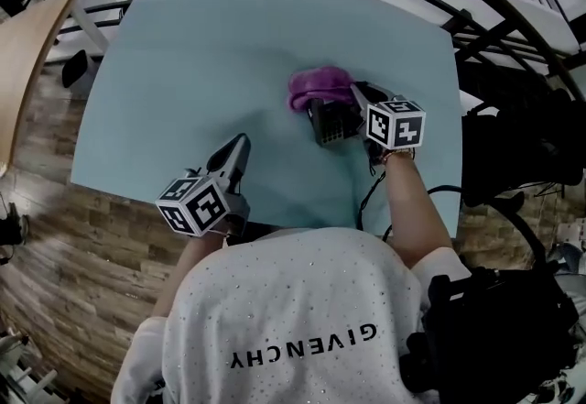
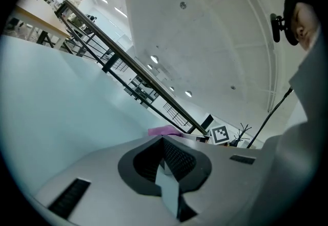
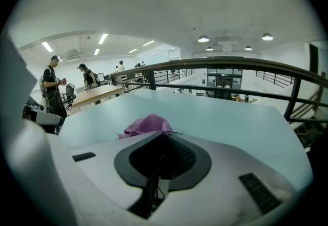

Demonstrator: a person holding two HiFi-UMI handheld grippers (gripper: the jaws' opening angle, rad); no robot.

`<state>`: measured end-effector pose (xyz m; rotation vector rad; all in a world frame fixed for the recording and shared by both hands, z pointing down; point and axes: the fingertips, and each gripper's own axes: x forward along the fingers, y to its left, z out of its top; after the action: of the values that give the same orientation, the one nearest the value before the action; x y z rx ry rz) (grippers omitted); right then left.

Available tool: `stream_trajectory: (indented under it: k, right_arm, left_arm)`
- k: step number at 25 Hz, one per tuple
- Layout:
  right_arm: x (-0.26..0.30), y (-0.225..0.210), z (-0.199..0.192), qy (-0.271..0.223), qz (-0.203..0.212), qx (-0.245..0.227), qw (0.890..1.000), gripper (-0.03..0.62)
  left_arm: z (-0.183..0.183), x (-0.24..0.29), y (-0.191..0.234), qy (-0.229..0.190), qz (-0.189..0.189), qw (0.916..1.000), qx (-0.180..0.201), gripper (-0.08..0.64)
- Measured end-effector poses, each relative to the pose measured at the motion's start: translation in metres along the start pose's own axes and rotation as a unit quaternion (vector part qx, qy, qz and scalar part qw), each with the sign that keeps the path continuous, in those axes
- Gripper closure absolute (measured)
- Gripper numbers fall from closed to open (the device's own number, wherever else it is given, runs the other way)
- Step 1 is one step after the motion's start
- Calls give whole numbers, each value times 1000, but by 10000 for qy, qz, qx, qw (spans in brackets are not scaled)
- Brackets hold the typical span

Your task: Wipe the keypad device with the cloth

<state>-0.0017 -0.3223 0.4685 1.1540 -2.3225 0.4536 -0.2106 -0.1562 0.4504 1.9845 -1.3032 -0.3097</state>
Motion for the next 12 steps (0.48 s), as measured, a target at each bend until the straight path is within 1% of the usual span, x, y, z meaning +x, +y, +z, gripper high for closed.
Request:
stream_trajectory:
  k: [3, 8, 10, 12]
  right_arm:
    - [-7, -23, -2, -78, -130, 178, 9997, 565]
    - [-30, -68, -16, -244, -458, 690, 9963, 565]
    - [-41, -82, -20, -355, -603, 855, 9939, 565]
    - [-51, -89, -10, -600, -628, 1037, 9908, 565]
  left_arm:
    - [-7, 0, -13, -51, 65, 10000, 47, 560]
    - [-15, -1, -35, -162, 207, 9995, 185, 560]
    - [-8, -3, -40, -323, 244, 9986, 329, 560]
    - [10, -4, -46, -492, 255, 9973, 489, 560]
